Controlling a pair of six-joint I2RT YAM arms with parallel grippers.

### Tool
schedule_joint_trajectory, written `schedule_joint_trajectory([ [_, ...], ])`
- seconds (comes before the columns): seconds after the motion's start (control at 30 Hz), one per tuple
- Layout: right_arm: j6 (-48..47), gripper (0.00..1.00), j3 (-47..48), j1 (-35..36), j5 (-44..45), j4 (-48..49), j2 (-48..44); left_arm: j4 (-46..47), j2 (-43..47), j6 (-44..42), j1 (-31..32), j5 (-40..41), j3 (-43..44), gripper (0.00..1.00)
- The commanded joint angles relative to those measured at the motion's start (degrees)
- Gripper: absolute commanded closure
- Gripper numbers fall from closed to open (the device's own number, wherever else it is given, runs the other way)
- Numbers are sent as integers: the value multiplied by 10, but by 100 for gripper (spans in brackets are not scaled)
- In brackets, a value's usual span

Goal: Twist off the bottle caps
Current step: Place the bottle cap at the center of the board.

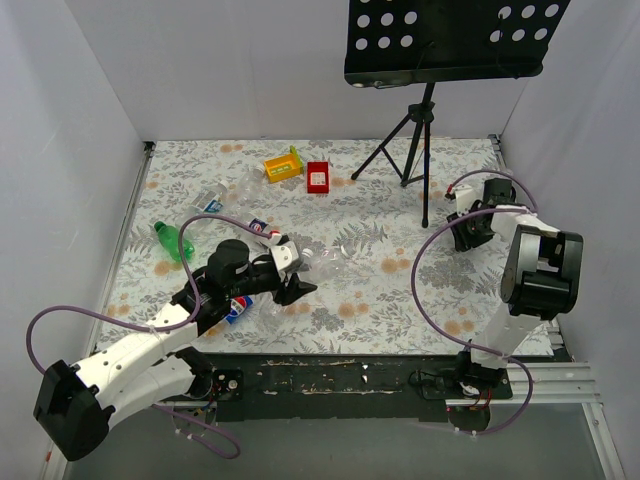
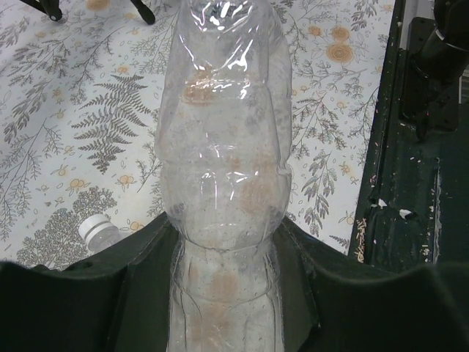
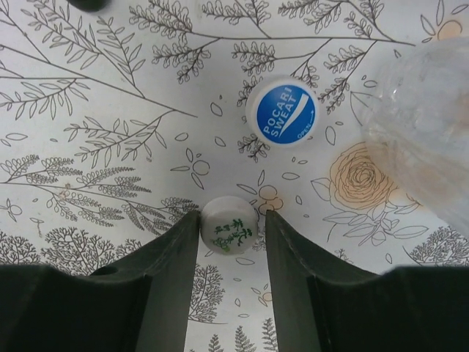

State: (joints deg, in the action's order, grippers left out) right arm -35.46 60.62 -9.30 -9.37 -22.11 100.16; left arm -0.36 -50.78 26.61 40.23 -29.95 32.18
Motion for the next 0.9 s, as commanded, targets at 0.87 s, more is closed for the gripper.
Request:
schedule_joint_trajectory([
  [0.87, -232, 43, -36, 57, -350, -271, -333, 75, 16, 78, 0, -43, -13, 100],
])
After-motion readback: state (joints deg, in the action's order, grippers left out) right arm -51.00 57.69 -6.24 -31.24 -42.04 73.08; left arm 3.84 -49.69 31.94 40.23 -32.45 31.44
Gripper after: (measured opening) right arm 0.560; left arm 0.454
